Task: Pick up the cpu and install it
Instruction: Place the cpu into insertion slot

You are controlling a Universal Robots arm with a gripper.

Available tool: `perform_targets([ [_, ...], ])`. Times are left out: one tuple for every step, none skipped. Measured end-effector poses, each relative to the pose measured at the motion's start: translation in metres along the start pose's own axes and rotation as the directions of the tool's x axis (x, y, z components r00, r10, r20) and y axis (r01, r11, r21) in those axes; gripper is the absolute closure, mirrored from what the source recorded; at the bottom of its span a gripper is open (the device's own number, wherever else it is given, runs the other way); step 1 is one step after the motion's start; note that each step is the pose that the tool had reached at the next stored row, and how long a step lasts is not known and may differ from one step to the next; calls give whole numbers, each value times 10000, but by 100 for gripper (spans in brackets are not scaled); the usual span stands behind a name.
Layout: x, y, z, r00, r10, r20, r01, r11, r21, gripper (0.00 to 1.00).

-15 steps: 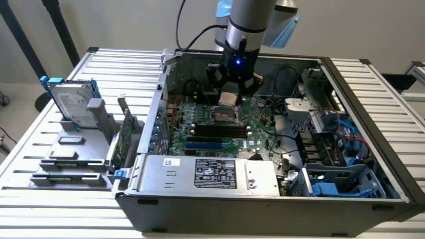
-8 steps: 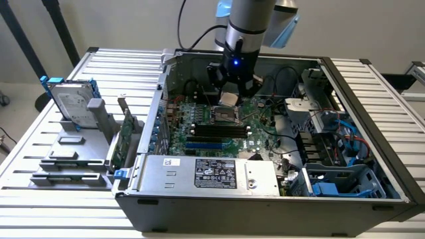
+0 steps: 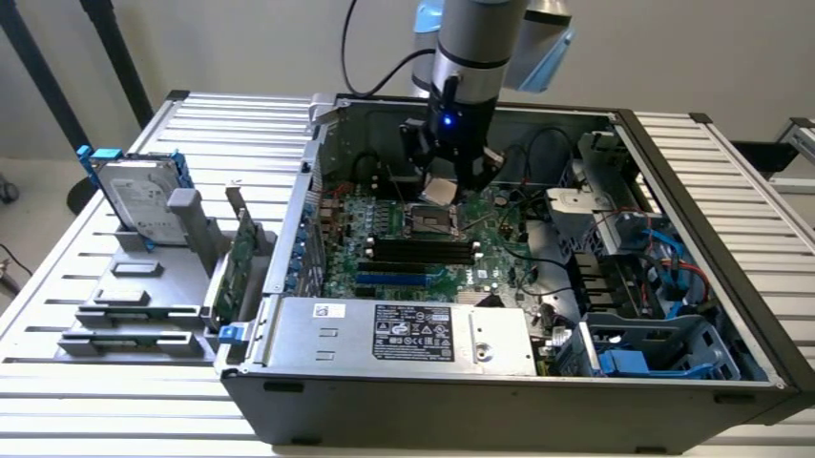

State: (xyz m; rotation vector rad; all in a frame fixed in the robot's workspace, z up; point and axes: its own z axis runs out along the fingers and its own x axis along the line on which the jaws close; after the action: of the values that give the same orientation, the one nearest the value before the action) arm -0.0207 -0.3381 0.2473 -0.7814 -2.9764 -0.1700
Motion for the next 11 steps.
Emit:
perform_targets([
  [0,0,4,9998,188,17,-188,9998,-17,45],
  [-1,-1,7,9993,367,33,-367,9993,-33,45],
  [-1,-1,11,9985,545,49,-545,9985,-49,45],
  [-1,-1,14,9974,723,64,-723,9974,-65,45],
  [-2,-1,18,9959,901,80,-901,9959,-82,45],
  [-2,-2,22,9940,1089,95,-1088,9940,-100,45],
  [-2,-2,25,9918,1273,110,-1272,9918,-118,45],
  [-3,-2,29,9894,1449,124,-1447,9894,-136,45],
  [-3,-3,32,9867,1621,138,-1619,9867,-152,45],
  [-3,-3,36,9836,1796,151,-1794,9836,-171,45],
  [-3,-3,39,9802,1972,165,-1969,9802,-188,45],
])
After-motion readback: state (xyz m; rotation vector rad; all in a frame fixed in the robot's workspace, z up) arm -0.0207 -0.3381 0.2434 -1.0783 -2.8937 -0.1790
